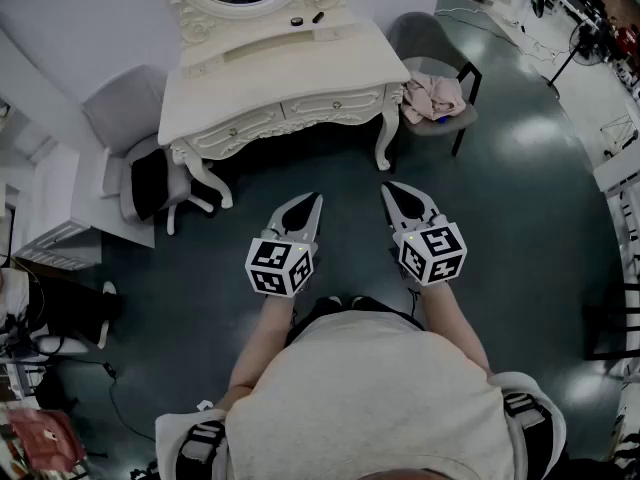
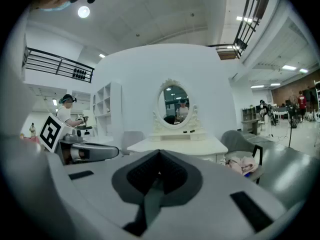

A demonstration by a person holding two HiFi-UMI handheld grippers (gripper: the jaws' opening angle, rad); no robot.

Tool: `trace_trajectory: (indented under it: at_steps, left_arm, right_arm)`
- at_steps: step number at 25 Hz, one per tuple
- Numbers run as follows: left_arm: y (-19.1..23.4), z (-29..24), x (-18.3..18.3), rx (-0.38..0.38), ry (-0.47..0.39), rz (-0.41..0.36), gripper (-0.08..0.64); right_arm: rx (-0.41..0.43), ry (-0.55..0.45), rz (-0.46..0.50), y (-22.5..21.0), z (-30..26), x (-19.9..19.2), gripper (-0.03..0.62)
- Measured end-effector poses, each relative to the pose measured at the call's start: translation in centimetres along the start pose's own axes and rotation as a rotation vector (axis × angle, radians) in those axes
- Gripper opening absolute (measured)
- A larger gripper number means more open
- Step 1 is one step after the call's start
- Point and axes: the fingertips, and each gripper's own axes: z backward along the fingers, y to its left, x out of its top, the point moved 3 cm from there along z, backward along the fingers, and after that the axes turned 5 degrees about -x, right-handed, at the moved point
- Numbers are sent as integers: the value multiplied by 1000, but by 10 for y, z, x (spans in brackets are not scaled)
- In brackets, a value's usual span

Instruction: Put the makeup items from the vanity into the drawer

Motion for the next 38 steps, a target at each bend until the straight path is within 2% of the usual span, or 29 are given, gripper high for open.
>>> trace_trajectory:
  at_steps: [4, 9, 16, 23, 28, 33, 38]
  left_arm:
    - [16, 7, 0, 48, -10, 24, 8]
    - [9, 3, -13, 25, 36, 49, 8]
    - [5, -3, -24, 27, 55, 66, 8]
    - [16, 2, -24, 113, 30, 75, 8]
    - [11, 4, -39, 159, 34, 125, 8]
    - [14, -14, -39, 148, 49, 119, 8]
    - [32, -54, -25, 99, 33, 100, 8]
  right_arm:
    - [8, 0, 12, 1, -4, 4, 0]
    - [40, 33, -5, 14, -6, -5, 0]
    - [59, 48, -4, 15, -10, -12, 0]
    - [40, 37, 14, -15, -4, -11, 0]
    - [11, 53, -16, -55, 17, -24, 0]
    - [-31, 52, -38, -83, 13, -24, 0]
    - [-24, 16, -35, -84, -27, -13, 0]
